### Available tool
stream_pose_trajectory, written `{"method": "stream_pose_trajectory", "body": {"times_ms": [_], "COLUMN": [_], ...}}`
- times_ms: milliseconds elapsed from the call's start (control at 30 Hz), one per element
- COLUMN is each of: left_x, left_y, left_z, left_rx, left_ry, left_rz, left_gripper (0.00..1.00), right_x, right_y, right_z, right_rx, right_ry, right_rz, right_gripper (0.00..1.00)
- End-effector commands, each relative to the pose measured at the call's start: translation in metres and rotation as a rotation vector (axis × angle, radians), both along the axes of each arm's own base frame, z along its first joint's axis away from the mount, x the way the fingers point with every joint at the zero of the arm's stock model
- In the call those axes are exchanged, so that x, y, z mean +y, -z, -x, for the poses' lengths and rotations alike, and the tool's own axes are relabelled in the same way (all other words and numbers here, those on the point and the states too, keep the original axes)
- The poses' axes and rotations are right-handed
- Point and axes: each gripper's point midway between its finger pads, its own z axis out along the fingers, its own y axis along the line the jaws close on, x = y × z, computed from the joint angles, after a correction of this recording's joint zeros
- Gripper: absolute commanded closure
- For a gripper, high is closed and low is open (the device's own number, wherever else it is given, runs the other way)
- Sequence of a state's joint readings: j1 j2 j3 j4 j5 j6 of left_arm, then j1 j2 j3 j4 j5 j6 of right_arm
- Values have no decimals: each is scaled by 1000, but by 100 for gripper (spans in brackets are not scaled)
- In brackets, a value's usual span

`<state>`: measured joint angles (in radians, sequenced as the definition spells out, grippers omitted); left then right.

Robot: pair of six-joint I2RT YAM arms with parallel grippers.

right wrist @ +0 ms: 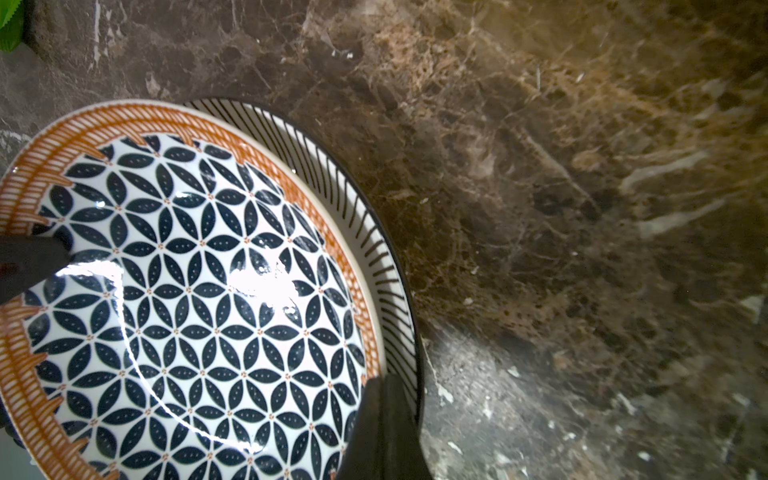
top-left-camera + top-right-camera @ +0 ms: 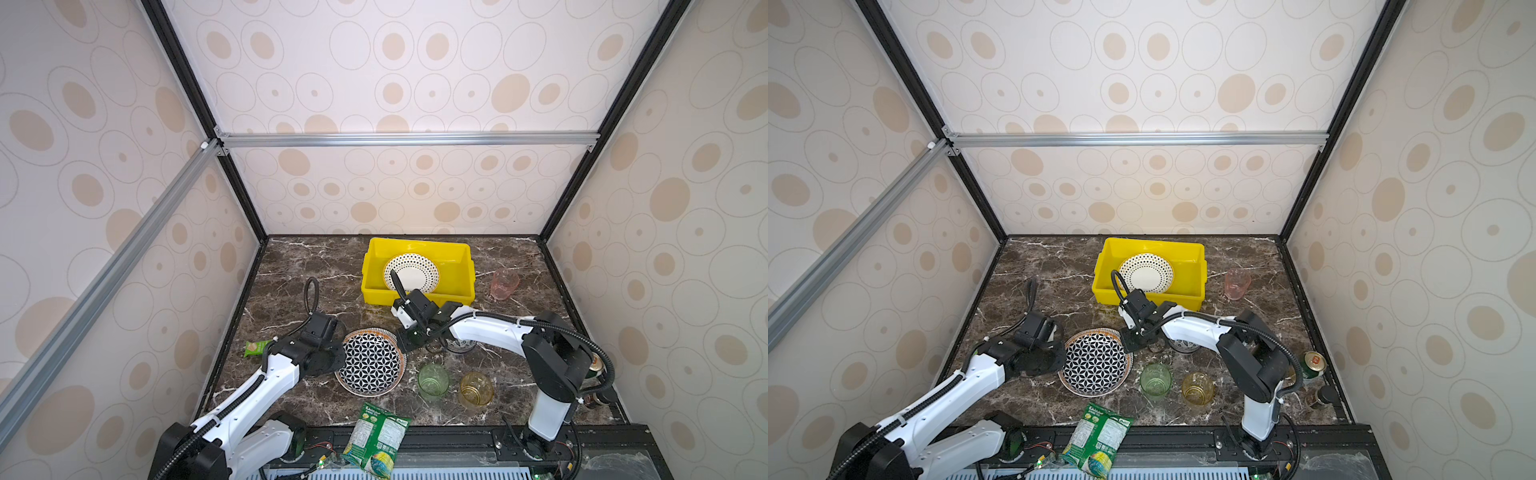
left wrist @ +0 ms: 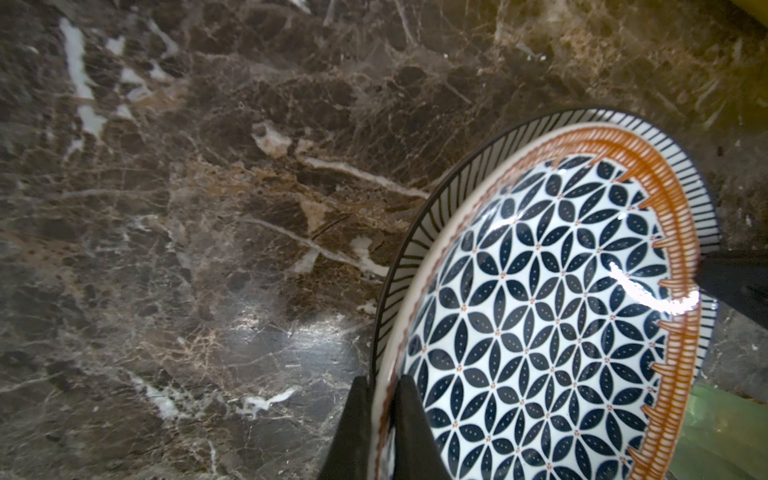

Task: Place the mixed dishes into the plastic bin
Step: 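Tilt the geometric plate up with the right gripper while the left gripper holds its rim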

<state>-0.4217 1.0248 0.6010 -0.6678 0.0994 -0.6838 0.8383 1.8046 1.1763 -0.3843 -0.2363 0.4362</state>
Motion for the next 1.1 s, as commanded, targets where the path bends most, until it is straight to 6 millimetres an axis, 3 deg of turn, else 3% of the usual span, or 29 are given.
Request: {"method": "stream_pose_trajectory", "body": {"times_ms": [0,567,767,1067], "left_x": [2,15,11,3], "left_y": [-12,-40,-60,-109], "left_z": [-8,-14,-21,-40], "left_rx": [-39,-121,-174,-288], "left_ry": [-15,-24,-4,20], "left_rz": [-19,-76,-57,-34], "left_gripper": [100,100,100,100], "right_x": [23,24,10,-16], "right_y": [-16,-65,-86,-121], "right_z": [21,14,8,1], "right_rx": [27,-89,-168,-299], "right_ry": [-87,-83,-52,7], "right_rz": [-66,-120,-99,-70], "right_gripper": [99,98,88,73]}}
